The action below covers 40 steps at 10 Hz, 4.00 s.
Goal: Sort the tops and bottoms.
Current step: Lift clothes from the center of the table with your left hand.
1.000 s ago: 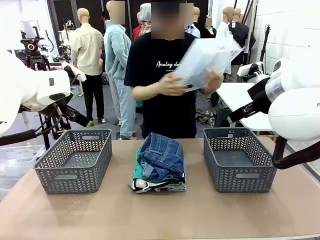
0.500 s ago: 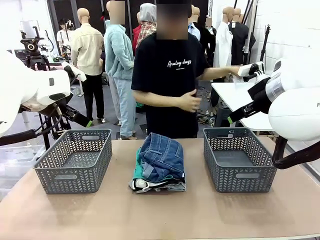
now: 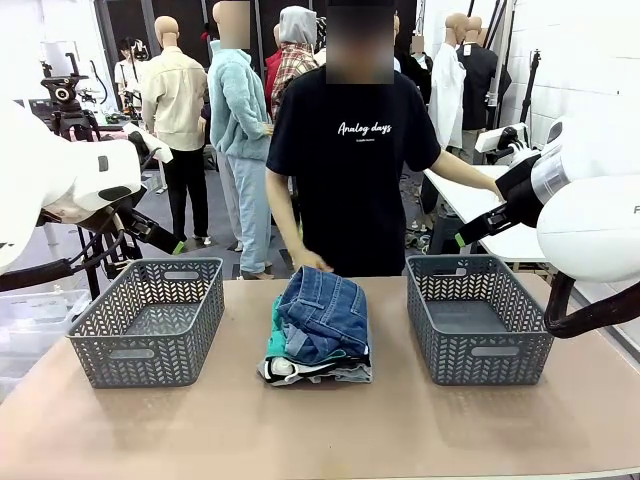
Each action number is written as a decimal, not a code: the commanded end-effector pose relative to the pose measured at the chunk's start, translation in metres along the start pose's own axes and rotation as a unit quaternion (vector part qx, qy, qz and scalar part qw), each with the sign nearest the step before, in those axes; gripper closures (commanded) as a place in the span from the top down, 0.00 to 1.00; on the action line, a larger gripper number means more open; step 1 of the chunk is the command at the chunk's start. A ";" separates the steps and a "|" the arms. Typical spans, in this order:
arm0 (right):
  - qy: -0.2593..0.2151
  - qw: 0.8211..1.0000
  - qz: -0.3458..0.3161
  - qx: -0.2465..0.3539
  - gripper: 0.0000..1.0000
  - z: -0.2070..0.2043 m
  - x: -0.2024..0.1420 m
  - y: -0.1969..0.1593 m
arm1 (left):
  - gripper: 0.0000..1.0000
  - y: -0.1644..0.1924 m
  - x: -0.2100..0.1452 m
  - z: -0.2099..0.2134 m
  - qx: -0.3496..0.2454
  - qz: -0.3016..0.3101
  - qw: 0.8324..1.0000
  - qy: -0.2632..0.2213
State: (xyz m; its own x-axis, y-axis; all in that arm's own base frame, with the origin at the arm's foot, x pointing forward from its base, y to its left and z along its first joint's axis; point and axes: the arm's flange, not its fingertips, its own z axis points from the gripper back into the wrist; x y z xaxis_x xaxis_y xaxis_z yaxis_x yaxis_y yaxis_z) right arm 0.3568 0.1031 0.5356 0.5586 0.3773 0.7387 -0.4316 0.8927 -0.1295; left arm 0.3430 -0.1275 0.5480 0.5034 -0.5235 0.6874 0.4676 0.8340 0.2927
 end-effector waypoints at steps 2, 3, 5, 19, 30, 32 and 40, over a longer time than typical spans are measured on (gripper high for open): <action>-0.004 1.000 0.005 -0.005 1.00 -0.002 0.001 0.000 | 1.00 0.000 0.001 0.001 0.004 -0.004 1.000 -0.005; -0.004 1.000 0.005 -0.005 1.00 -0.002 0.001 0.000 | 1.00 0.000 0.001 0.001 0.004 -0.004 1.000 -0.005; -0.004 1.000 0.005 -0.005 1.00 -0.002 0.001 0.000 | 1.00 0.000 0.001 0.001 0.004 -0.004 1.000 -0.005; -0.004 1.000 0.005 -0.005 1.00 -0.002 0.001 0.000 | 1.00 0.000 0.001 0.001 0.004 -0.004 1.000 -0.005; -0.004 1.000 0.005 -0.005 1.00 -0.002 0.001 0.000 | 1.00 -0.076 0.114 -0.184 -0.067 -0.003 0.990 0.123; -0.004 1.000 0.005 -0.005 1.00 -0.002 0.001 0.000 | 1.00 -0.068 0.095 -0.179 -0.090 -0.016 0.990 0.105; -0.004 1.000 0.005 -0.005 1.00 -0.002 0.001 0.000 | 1.00 -0.134 0.150 -0.251 -0.067 0.013 0.983 0.169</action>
State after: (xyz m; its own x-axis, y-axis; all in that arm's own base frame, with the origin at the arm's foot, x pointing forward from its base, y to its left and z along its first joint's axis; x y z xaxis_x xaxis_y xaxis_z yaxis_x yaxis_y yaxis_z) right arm 0.3564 0.1048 0.5358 0.5564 0.3816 0.7381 -0.4333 0.8912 -0.1341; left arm 0.5096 -0.3392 0.4546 0.6691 -0.5896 0.4525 0.5738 0.7967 0.1896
